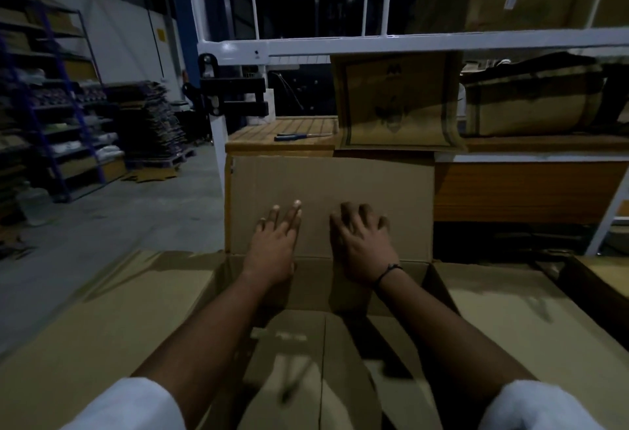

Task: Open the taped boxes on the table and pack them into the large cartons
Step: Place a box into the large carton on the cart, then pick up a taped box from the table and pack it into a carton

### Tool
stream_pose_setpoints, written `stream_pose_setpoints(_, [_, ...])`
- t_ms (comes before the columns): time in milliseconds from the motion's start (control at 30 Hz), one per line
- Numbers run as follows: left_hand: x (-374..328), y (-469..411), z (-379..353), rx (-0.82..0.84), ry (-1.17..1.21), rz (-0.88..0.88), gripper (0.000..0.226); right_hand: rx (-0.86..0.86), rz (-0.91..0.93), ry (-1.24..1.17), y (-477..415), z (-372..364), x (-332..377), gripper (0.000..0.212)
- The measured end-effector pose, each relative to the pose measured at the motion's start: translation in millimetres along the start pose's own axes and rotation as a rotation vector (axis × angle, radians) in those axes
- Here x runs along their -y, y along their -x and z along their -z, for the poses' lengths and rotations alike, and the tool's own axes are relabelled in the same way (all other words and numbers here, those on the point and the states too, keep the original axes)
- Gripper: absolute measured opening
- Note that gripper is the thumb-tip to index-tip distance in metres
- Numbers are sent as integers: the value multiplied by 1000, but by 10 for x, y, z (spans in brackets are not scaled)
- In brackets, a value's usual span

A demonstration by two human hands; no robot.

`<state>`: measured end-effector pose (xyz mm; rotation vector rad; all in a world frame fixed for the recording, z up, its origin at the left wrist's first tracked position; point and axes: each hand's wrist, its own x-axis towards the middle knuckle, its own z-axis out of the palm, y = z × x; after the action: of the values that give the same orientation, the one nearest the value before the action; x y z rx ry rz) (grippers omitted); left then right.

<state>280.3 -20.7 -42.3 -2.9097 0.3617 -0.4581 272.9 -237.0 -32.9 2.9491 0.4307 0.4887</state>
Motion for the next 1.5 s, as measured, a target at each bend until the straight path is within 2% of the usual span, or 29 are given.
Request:
stream_pose_setpoints(200, [318, 99, 142, 46, -4, 106, 103, -11, -172, -69, 381, -63, -780, 94])
stream_pose_setpoints(400, [235, 111, 557, 200, 45, 130, 97, 59, -287, -199, 342, 407, -576, 96])
stream_pose_setpoints(500, [121, 295, 687, 123, 129, 167, 94, 126, -332, -357, 387, 605, -514, 109])
stream_pose_setpoints(667, [-13, 809, 793, 53, 163, 138, 94, 77, -351, -392, 906, 761, -429, 104])
stream_pose_setpoints(900, [-179, 1416, 1010, 55, 248, 146, 89, 165, -359, -355, 1578, 959, -307, 100])
stream_pose_setpoints(1200, [-574, 2165, 1309, 14, 297, 82, 85, 132, -311, -327, 2415, 1259, -69, 94])
stream_pose_setpoints(1500, [-1023, 2623, 1470, -8, 460, 46, 82, 65, -277, -299, 2984, 1432, -3, 89])
